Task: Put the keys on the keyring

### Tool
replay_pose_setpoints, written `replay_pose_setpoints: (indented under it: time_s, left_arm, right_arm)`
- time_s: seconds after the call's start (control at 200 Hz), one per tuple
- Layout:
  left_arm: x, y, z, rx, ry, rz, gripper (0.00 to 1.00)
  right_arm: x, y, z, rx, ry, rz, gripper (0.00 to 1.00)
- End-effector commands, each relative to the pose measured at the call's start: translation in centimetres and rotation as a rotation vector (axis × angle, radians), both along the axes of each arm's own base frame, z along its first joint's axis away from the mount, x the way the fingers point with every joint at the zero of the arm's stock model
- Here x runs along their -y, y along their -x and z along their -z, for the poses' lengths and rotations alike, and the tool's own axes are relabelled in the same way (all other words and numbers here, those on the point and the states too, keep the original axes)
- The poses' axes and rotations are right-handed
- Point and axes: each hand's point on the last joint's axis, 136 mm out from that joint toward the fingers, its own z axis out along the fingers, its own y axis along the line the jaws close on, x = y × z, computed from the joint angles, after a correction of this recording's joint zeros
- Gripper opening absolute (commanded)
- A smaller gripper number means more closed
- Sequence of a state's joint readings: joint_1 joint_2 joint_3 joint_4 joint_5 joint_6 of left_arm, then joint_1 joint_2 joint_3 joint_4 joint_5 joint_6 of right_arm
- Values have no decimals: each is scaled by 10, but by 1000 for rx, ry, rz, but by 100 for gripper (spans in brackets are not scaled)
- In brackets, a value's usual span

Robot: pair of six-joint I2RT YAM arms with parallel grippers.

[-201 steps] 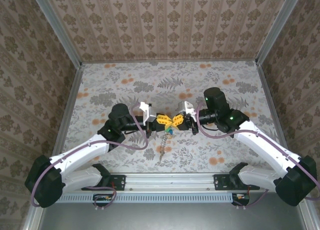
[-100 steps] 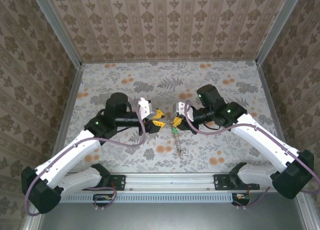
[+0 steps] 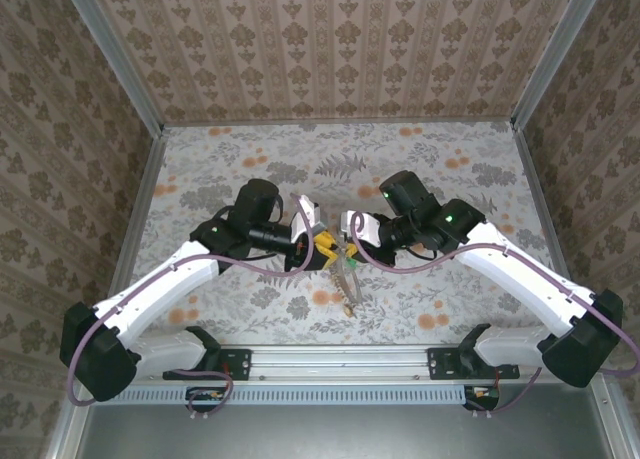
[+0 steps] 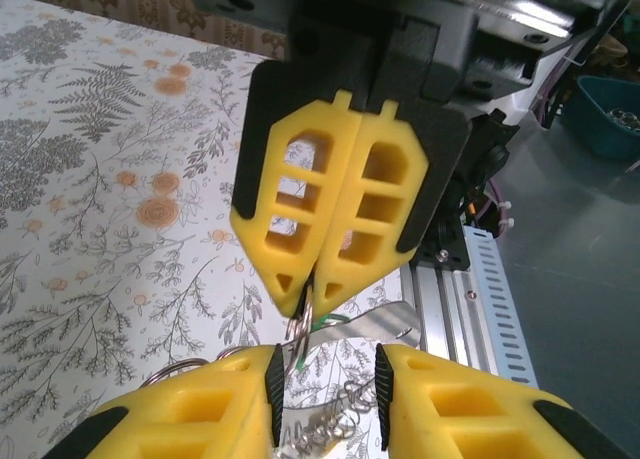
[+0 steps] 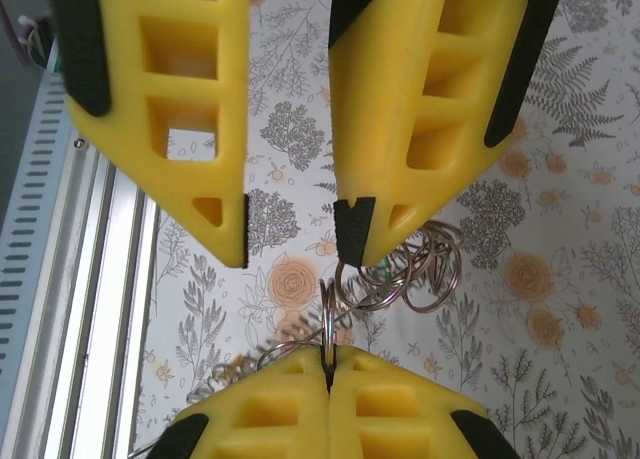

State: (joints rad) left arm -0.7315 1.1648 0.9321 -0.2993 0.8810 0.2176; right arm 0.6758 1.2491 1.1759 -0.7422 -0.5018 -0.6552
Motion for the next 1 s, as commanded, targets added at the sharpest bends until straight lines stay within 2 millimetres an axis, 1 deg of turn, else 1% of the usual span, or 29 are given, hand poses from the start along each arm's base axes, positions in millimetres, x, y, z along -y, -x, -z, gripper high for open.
replay_pose_setpoints:
  time_s: [0.0, 0.29, 0.415, 0.44, 0.495, 0.525, 0.575, 0.655, 0.72, 0.805, 0.86, 0.95, 0.995]
  left_arm:
    - [4, 4, -18, 13, 50, 36, 32]
    - [9, -1, -3, 20, 17, 10, 33]
    - [10, -3, -2, 28, 14, 4, 33]
    - [10, -3, -2, 30, 14, 7, 31]
    - [10, -3, -1, 31, 13, 11, 23]
    - [10, -2, -1, 32, 10, 13, 22]
    - [9, -3, 1, 32, 5, 12, 23]
    - [8, -3, 2, 36, 1, 3, 28]
    - [6, -2, 1, 36, 8, 2, 29]
    - [1, 8, -6, 26, 47, 41, 29]
    - [-2, 11, -7, 33, 56, 48, 23]
    - [-4, 11, -7, 43, 51, 41, 0]
    - [-4, 10, -8, 44, 49, 37, 0]
  right_arm:
    - [-5, -4, -10, 26, -11, -4, 0]
    - [-15, -3, -22, 23, -86, -19, 0]
    - [-18, 1, -24, 14, -106, -47, 0]
    - [-18, 2, -25, 14, -116, -52, 0]
    - [-20, 2, -28, 17, -133, -53, 0]
    - [-21, 3, -29, 17, -139, -55, 0]
    - [-21, 3, -30, 19, -143, -57, 0]
    - [-20, 4, -29, 20, -143, -62, 0]
    - [-19, 5, -29, 23, -140, -61, 0]
    - [-18, 5, -28, 28, -131, -58, 0]
    - [-19, 6, -30, 34, -141, -64, 0]
    - [-19, 7, -31, 36, -150, -69, 0]
    - [-19, 8, -30, 33, -147, -69, 0]
